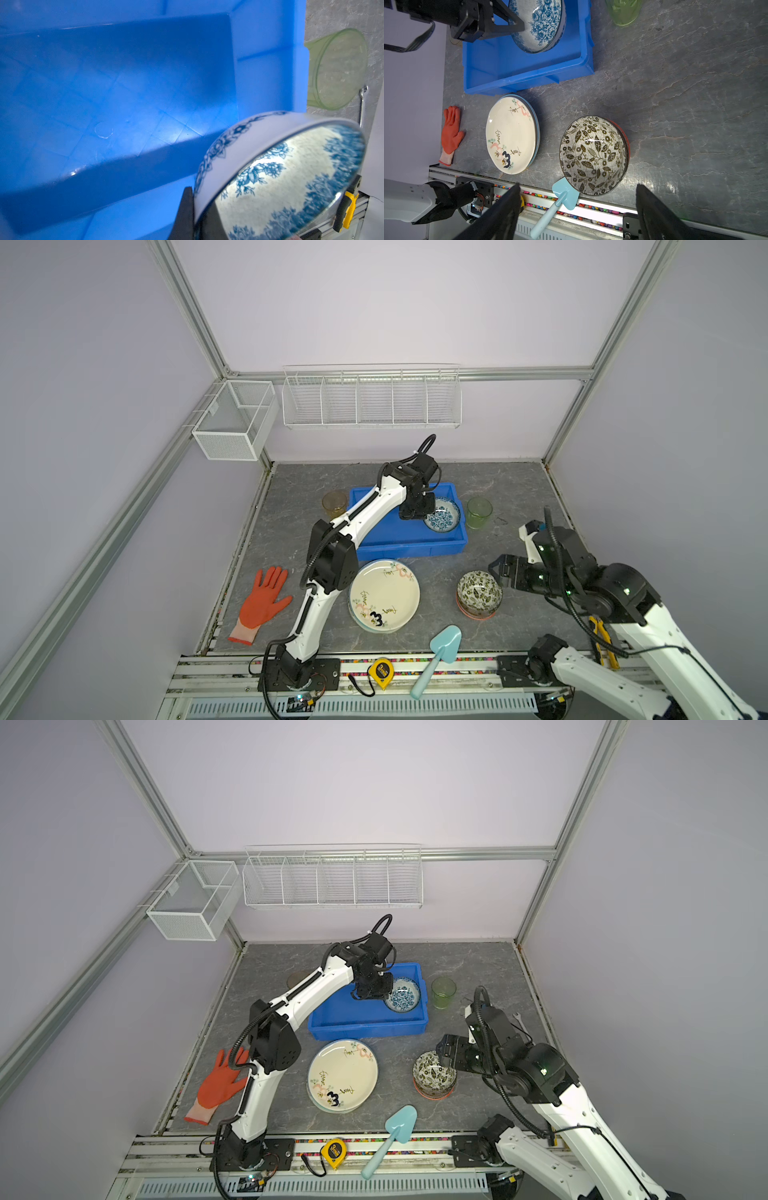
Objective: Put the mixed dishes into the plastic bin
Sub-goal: 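Carry the bowl into the blue bin with the left gripper while the right gripper withdraws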
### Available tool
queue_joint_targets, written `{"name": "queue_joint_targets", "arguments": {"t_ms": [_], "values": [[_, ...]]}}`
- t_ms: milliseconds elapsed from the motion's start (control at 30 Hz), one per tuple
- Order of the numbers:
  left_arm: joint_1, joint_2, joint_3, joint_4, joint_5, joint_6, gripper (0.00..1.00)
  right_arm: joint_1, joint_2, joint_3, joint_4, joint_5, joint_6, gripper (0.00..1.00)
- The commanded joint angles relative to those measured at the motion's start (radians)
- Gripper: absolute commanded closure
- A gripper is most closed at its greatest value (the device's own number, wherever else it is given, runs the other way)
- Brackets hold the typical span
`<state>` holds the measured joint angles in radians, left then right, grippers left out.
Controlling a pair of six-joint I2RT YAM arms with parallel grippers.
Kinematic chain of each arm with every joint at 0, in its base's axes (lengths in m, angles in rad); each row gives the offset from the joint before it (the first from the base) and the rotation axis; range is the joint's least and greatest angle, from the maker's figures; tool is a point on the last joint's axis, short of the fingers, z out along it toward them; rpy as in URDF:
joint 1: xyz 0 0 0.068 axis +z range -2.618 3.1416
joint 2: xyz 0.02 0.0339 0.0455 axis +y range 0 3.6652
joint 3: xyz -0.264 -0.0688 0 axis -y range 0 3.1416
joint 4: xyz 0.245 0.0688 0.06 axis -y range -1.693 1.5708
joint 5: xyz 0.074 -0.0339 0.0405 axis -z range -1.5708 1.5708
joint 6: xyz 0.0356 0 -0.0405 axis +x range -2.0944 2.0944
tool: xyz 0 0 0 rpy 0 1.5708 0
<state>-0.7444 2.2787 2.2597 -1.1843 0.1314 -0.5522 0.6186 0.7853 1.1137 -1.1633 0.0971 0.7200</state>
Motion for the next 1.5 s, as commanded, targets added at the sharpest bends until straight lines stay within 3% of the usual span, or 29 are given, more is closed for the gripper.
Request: {"name": "queue_joint_targets", "arguments": {"t_ms": [0,800,1100,1467], "values": [[0.001,0.031,0.053,-0.061,0.015,0.03,1.0,0.0,-0.022,-0.024,-0.042,0.029,0.042,0.12],[0.005,0.102,-0.087,0.053,0.148,0.055,1.0,-0.001,0.015,-0.078,-0.029,0.023,0.038,0.12],[0.006,0.117,-0.079,0.063,0.16,0.054,0.84,0.0,0.036,-0.086,-0.027,0.027,0.035,0.12],[0.005,0.108,-0.059,0.052,0.171,0.067,0.5,-0.001,0.094,-0.084,-0.066,0.04,0.048,0.12]]}}
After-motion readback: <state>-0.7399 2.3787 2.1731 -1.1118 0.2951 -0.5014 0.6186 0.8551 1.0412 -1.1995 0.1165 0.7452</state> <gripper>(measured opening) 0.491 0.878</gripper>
